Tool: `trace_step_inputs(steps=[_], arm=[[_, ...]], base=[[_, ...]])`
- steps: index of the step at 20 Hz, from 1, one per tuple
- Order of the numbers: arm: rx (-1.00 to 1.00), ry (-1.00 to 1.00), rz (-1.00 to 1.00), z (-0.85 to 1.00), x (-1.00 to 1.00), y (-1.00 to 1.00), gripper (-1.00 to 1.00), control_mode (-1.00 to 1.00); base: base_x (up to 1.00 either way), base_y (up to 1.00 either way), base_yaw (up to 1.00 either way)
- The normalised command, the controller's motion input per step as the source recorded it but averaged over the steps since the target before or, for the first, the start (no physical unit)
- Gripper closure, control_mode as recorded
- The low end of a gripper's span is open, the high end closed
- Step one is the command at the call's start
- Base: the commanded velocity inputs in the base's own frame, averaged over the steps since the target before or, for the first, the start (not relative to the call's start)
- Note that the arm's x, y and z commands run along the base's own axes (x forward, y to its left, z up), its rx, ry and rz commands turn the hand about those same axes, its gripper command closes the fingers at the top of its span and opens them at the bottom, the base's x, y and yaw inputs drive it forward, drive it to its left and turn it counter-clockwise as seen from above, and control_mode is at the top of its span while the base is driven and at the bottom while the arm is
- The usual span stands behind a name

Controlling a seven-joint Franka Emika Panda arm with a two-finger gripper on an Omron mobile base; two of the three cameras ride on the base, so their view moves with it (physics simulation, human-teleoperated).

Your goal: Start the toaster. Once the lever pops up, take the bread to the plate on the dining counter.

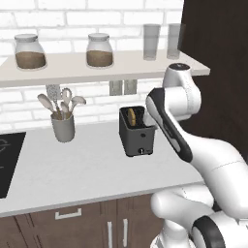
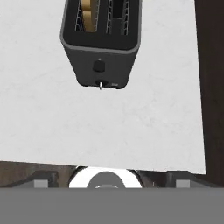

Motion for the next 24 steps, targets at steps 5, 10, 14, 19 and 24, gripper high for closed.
trace_step_inputs(steps=[5, 10, 14, 19, 24], arm=[[-0.02, -0.17, -0.02, -0.45, -0.02, 0.16, -1.00, -1.00], [0.00, -0.24, -0.14, -0.06, 0.16, 0.25, -1.00, -1.00], [0.00, -0.19, -0.04, -0.08, 0.32, 0.36, -1.00, -1.00], [0.00, -0.03, -0.02, -0.08, 0.48, 0.14, -1.00, -1.00], [0.00, 0.05, -0.02, -0.03, 0.29, 0.00, 1.00, -1.00]], base=[[0.00, 0.00, 0.00], [0.00, 0.00, 0.00], [0.00, 0.00, 0.00], [0.00, 0.00, 0.00], [0.00, 0.00, 0.00]])
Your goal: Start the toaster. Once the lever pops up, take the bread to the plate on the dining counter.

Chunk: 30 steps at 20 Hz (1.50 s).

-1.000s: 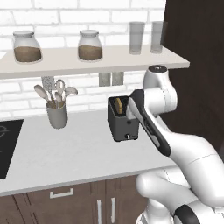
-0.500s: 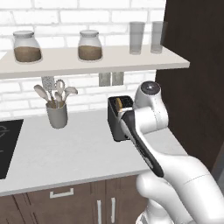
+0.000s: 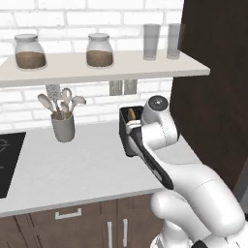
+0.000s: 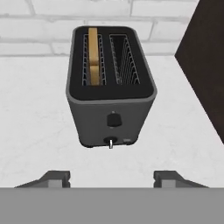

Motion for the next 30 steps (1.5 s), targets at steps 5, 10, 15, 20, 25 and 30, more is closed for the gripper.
trace_step_inputs(steps=[5, 10, 15, 20, 25, 30], arm=[[0.00, 0.07, 0.00, -0.29, 0.07, 0.00, 1.00, -1.00], [0.00, 0.01, 0.00, -0.26, 0.17, -0.06, 1.00, -1.00], [0.00, 0.01, 0.00, -0.11, 0.37, -0.30, 1.00, -1.00], [0.00, 0.04, 0.00, -0.08, 0.24, -0.10, 1.00, -1.00], [0.00, 0.00, 0.00, -0.06, 0.15, 0.00, 1.00, -1.00], [0.00, 0.00, 0.00, -0.10, 0.08, 0.00, 1.00, -1.00]], base=[[0.00, 0.00, 0.00], [0.00, 0.00, 0.00], [0.00, 0.00, 0.00], [0.00, 0.00, 0.00], [0.00, 0.00, 0.00], [0.00, 0.00, 0.00]])
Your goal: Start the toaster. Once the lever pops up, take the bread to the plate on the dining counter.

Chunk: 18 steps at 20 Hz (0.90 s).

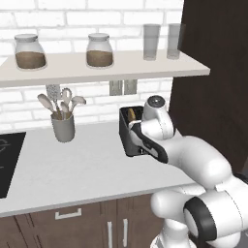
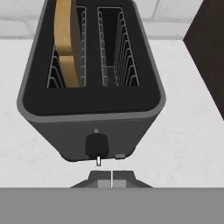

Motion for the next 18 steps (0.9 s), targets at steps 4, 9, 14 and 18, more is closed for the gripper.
trace_step_inputs(steps=[4, 9, 14, 18], arm=[[0.00, 0.00, 0.00, -0.21, 0.04, 0.01, 1.00, -1.00], [0.04, 0.00, 0.00, -0.08, 0.26, 0.09, 1.00, -1.00], [0.02, 0.00, 0.00, -0.08, 0.37, 0.04, 1.00, -1.00], [0.00, 0.00, 0.00, -0.16, 0.19, 0.00, 1.00, -1.00]], base=[[0.00, 0.00, 0.00], [0.00, 0.00, 0.00], [0.00, 0.00, 0.00], [0.00, 0.00, 0.00]])
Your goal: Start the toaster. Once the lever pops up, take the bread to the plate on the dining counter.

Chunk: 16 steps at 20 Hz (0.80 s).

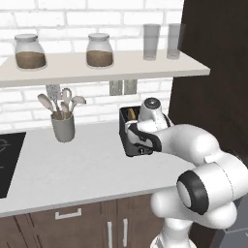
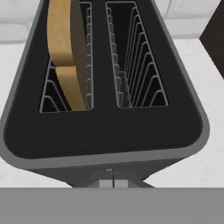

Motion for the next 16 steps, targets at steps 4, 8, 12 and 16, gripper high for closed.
trace_step_inputs(steps=[4, 8, 12, 16], arm=[[0.00, 0.00, 0.00, -0.17, 0.09, 0.00, 1.00, -1.00], [0.00, 0.00, 0.00, -0.32, 0.00, 0.01, 1.00, -1.00], [0.01, 0.01, 0.00, -0.45, -0.03, 0.01, 1.00, -1.00], [0.01, 0.03, 0.00, -0.54, -0.09, 0.10, 1.00, -1.00]], base=[[0.00, 0.00, 0.00], [0.00, 0.00, 0.00], [0.00, 0.00, 0.00], [0.00, 0.00, 0.00]])
